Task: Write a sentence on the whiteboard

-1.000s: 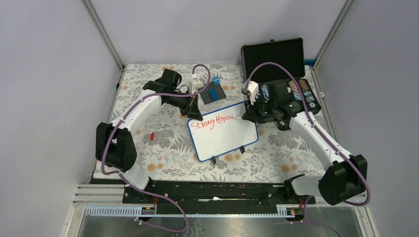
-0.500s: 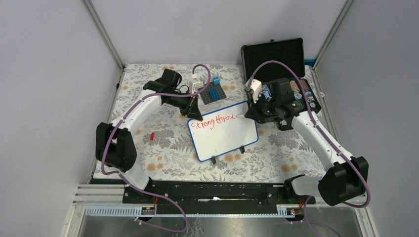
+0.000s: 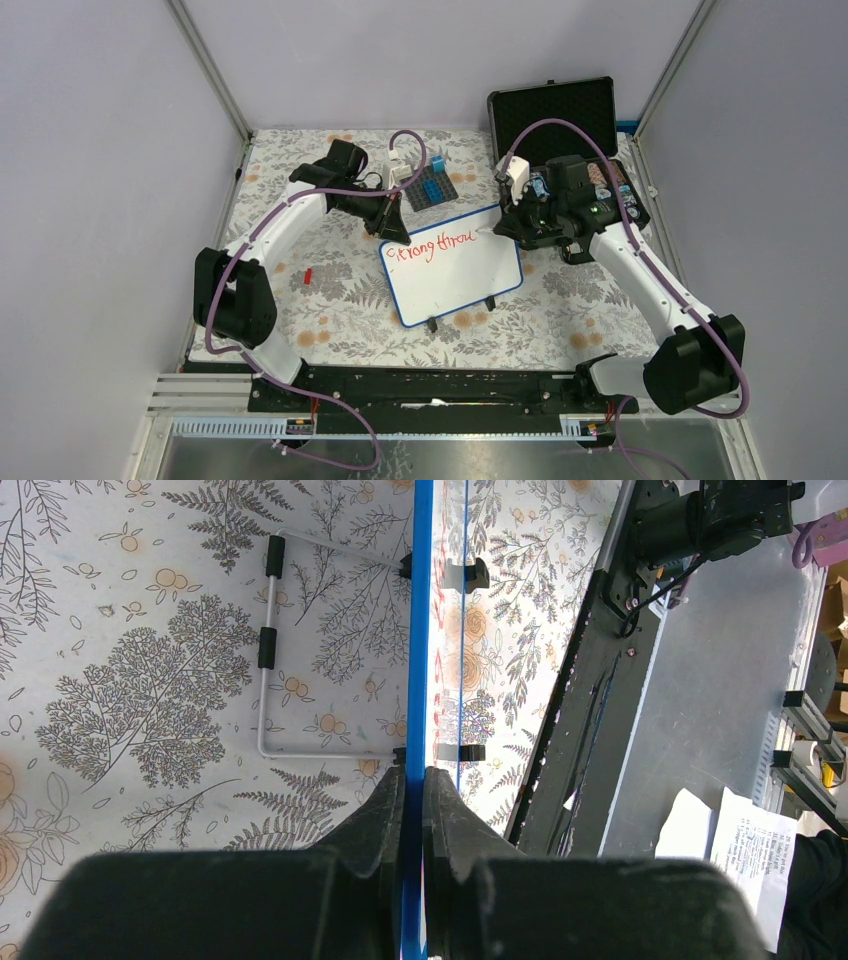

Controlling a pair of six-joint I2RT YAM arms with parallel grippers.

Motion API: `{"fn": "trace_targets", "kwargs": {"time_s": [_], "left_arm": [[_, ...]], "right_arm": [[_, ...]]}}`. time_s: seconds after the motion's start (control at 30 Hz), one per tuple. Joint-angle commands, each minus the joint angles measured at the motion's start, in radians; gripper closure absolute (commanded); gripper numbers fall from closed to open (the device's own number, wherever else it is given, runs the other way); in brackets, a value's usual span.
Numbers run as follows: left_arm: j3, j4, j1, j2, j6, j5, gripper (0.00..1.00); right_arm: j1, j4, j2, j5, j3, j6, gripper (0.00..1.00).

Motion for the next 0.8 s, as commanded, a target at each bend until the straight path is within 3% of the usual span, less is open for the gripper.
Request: {"fn": "trace_targets", "kwargs": {"time_s": [0.0,0.77], "left_arm": [[-0.003,0.033,-0.005,0.005,0.030,-0.039,1.00],[0.004,0.032,-0.005,0.016,0.024,-0.037,1.00]], "right_arm": [[-0.005,0.031,0.017,-0.017,0.041,0.011,1.00],[-0.005,0.010,-0.007,-0.020,-0.029,-0.024,1.00]]}}
